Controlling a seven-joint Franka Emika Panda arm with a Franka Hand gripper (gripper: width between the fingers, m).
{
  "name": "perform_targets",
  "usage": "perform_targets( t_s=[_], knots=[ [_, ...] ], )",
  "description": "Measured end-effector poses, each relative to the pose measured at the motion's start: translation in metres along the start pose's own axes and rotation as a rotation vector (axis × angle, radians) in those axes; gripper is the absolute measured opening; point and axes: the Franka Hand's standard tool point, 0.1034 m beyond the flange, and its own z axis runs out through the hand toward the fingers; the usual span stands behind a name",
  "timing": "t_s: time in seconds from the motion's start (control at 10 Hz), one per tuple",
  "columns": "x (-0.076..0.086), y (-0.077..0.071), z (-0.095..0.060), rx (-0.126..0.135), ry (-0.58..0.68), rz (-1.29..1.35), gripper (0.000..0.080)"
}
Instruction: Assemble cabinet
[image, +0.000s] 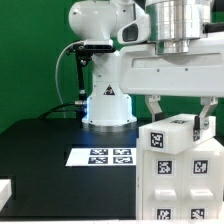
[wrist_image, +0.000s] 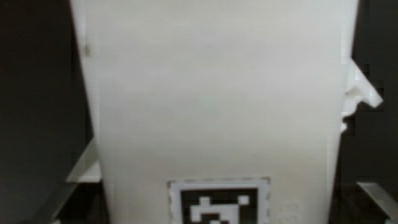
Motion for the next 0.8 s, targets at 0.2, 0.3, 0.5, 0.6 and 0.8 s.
perform_targets(
  t_s=[0.2, 0.3, 0.5, 0.6, 0.8],
  knots=[
    [-0.0009, 0.0001, 0.0003, 0.009, -0.014, 0.346, 0.0555],
    [-0.0017, -0.0019, 0.0006, 0.025, -0.009, 0.507, 0.0555],
    [-0.0013, -0.0013, 0.0006, 0.033, -0.008, 0.623, 0.0555],
    [-0.0017, -0.0017, 0.0006, 0.036, -0.014, 0.71, 0.0555],
    [-0.0016, -0.0012, 0.0012, 0.038, -0.026, 0.828, 0.0555]
  ],
)
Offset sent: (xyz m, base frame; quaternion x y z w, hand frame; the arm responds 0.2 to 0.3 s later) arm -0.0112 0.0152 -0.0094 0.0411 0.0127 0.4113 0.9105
